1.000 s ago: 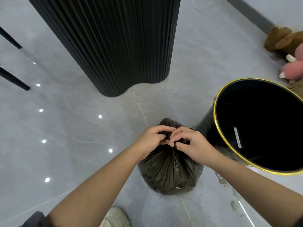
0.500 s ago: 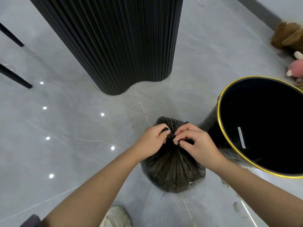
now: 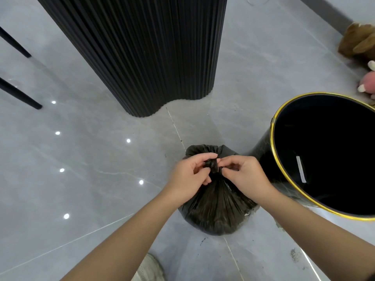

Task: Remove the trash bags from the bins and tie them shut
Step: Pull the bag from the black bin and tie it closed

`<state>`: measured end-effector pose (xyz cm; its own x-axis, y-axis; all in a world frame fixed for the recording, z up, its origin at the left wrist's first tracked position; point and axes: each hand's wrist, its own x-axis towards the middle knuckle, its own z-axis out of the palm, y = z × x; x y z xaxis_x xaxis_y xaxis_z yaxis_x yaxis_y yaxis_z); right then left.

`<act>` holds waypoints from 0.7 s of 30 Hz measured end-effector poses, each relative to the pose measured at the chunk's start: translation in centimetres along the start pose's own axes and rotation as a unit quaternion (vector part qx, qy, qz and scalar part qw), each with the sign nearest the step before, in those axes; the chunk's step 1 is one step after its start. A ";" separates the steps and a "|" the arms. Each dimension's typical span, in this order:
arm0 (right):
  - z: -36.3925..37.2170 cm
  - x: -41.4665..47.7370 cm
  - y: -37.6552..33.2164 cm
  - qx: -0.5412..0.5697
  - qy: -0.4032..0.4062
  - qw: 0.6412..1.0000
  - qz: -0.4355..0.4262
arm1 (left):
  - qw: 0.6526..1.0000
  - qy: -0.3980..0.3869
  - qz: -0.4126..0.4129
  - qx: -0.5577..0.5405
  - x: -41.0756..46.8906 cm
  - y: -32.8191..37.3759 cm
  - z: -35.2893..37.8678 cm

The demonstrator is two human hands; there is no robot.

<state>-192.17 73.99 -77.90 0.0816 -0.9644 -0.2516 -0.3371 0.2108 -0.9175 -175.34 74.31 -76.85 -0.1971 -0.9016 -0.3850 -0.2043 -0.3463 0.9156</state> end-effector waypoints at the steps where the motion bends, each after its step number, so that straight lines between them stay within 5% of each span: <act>1: 0.0 0.2 -0.1 0.017 -0.003 1.000 0.020 | 0.993 0.007 0.062 0.095 0.2 -0.3 -0.1; 4: -0.2 0.7 -0.2 0.028 -0.003 0.998 0.053 | 0.882 0.003 0.277 0.380 1.0 -1.5 -0.4; 7: -0.2 1.0 -0.2 0.014 -0.006 0.998 0.059 | 0.788 0.002 0.369 0.494 1.6 -2.3 -0.4; 16: -0.3 0.1 0.3 -0.003 -0.014 1.000 0.016 | 0.790 -0.034 0.340 0.509 2.8 -1.1 -1.5; 21: -0.1 -0.5 0.2 -0.089 -0.009 0.994 -0.063 | 0.808 -0.036 0.238 0.538 1.7 -0.1 -1.2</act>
<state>-192.34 74.49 -77.95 0.1500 -0.9779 -0.1454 -0.4843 0.0555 -0.8731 -174.55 72.48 -77.51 -0.5463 -0.8354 -0.0602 -0.7966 0.4961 0.3453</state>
